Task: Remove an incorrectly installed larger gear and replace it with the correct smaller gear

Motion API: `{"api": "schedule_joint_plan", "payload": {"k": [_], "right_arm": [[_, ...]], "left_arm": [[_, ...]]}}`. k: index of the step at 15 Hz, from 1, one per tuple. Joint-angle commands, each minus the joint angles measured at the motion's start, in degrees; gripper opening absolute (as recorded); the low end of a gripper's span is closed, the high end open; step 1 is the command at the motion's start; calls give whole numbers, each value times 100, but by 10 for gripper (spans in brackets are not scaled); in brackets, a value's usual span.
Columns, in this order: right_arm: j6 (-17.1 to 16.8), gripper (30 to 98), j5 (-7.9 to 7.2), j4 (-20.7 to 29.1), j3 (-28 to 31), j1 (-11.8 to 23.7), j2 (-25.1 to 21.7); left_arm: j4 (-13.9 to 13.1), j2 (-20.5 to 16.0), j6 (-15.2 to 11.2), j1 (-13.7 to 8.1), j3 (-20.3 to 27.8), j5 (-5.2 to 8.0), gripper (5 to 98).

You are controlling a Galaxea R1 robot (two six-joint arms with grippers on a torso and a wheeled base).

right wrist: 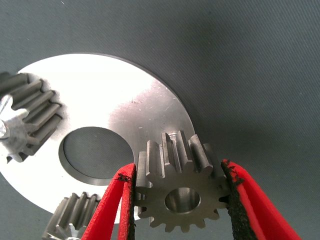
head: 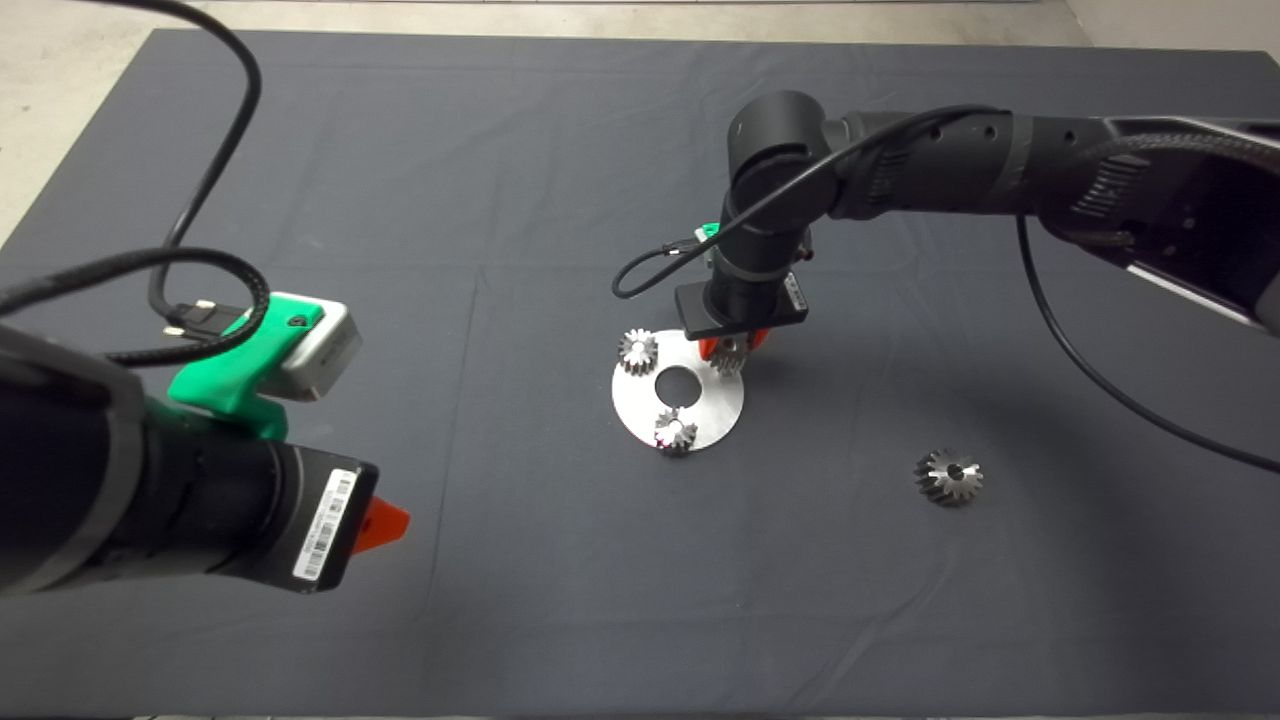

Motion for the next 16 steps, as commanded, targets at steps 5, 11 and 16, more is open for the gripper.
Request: {"api": "schedule_joint_plan", "payload": {"k": [5,11,16], "right_arm": [[29,360,-45,-191,25,107,11],[278,358,-63,-155,693,89,-408],[277,359,-98,-164,719,63,-519]], "left_arm": [[51,1,-14,-59,67,22,642],[71,10,-23,-59,59,13,642],[121,12,-23,-59,59,4,642]]}}
